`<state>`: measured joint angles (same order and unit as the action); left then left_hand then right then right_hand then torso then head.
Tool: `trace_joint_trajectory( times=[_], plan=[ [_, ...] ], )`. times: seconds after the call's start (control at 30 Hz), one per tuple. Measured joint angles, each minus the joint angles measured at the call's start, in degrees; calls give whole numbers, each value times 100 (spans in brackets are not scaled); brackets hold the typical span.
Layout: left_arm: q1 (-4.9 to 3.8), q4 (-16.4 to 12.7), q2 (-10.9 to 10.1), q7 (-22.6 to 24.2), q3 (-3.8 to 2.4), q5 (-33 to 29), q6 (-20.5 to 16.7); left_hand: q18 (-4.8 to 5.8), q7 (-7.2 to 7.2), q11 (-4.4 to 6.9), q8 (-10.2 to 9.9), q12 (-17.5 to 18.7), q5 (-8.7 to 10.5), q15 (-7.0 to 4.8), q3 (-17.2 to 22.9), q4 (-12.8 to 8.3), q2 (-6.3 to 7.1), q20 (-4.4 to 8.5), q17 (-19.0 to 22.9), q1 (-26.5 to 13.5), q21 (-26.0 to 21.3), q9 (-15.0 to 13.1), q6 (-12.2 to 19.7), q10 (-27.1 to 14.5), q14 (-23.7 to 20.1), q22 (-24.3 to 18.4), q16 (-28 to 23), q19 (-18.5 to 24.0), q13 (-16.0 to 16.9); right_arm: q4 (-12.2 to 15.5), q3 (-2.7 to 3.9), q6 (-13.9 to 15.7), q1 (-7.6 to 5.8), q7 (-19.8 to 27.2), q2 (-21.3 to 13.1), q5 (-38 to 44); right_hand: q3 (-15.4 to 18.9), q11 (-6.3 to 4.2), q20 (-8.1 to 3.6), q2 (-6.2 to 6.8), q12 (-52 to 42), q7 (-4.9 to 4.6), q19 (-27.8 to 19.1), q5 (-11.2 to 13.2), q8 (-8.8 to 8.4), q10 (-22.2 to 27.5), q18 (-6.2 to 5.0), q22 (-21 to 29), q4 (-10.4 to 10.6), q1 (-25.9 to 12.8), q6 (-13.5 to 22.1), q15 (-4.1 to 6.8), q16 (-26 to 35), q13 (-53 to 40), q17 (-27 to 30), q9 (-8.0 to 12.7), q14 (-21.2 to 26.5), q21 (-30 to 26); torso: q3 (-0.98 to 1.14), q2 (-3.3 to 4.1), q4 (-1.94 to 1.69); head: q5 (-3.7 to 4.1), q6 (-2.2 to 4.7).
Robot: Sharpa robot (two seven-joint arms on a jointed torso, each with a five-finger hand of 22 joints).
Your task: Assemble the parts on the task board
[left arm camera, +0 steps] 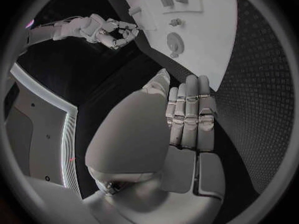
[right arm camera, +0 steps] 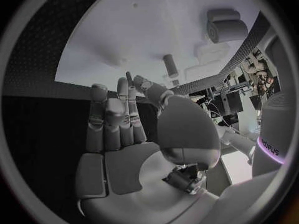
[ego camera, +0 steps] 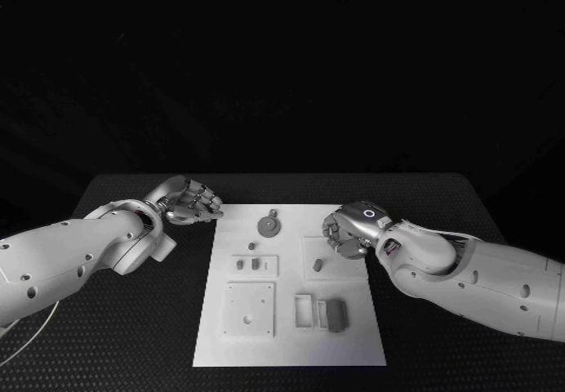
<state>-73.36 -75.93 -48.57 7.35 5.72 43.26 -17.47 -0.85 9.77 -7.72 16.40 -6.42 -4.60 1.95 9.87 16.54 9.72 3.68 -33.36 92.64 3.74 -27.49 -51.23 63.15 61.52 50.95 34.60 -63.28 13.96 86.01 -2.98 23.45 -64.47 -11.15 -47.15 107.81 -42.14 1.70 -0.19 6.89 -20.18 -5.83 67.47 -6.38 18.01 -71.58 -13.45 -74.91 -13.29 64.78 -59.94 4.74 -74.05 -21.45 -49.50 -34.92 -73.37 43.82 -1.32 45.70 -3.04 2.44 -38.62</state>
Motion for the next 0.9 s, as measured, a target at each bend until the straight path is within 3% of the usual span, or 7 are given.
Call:
trace_joint_trajectory(
  times=[0.13,0.3,0.4,0.6,0.9],
  plan=[
    [0,6,0,-1,0,1,0,0,0,0,0,0,0,0,0,0,0,0,-1,0,0,0,0,0,0,-5,0,0,0,48,20,2,2,8,-14,-44,0,0,0,3,0,0,0,0,22,0,0,0,0,-13,0,0,0,-1,0,1,0,0,0,-1,2,-3,1],
    [0,35,21,-2,0,1,0,0,0,0,0,0,0,0,0,0,0,0,-6,0,0,0,0,0,0,-5,0,0,0,187,141,29,-9,37,-18,-162,0,-9,1,-16,0,0,0,0,23,-8,1,0,0,-32,0,0,0,-1,1,4,0,0,0,-2,3,-11,7],
    [0,53,34,-2,0,2,-1,0,1,0,0,0,0,0,0,0,0,0,-11,0,0,0,0,0,0,-5,0,0,0,335,163,74,-21,79,-8,-266,-15,-9,1,-9,0,19,1,0,23,-8,0,0,-18,-39,-19,0,0,-1,-2,4,0,0,-1,-5,3,-23,18],
    [0,96,36,1,0,2,-7,0,1,0,0,0,0,0,0,0,0,0,-17,0,0,1,-1,0,0,-11,-23,0,-5,538,172,98,-44,155,131,-452,-16,-10,10,-10,0,18,11,1,22,-8,1,0,-31,-38,-19,0,0,0,-5,4,0,0,-2,-9,3,-128,29],
    [0,170,97,6,0,-1,-14,0,1,0,1,-23,0,0,0,0,0,0,-32,0,0,1,-1,0,-1,-16,-23,1,-5,693,162,55,-41,261,485,-615,-15,-19,-9,-26,23,18,31,18,16,-2,1,0,-32,-21,-18,0,0,0,-4,10,0,0,-3,-9,1,-220,17]
  ],
)
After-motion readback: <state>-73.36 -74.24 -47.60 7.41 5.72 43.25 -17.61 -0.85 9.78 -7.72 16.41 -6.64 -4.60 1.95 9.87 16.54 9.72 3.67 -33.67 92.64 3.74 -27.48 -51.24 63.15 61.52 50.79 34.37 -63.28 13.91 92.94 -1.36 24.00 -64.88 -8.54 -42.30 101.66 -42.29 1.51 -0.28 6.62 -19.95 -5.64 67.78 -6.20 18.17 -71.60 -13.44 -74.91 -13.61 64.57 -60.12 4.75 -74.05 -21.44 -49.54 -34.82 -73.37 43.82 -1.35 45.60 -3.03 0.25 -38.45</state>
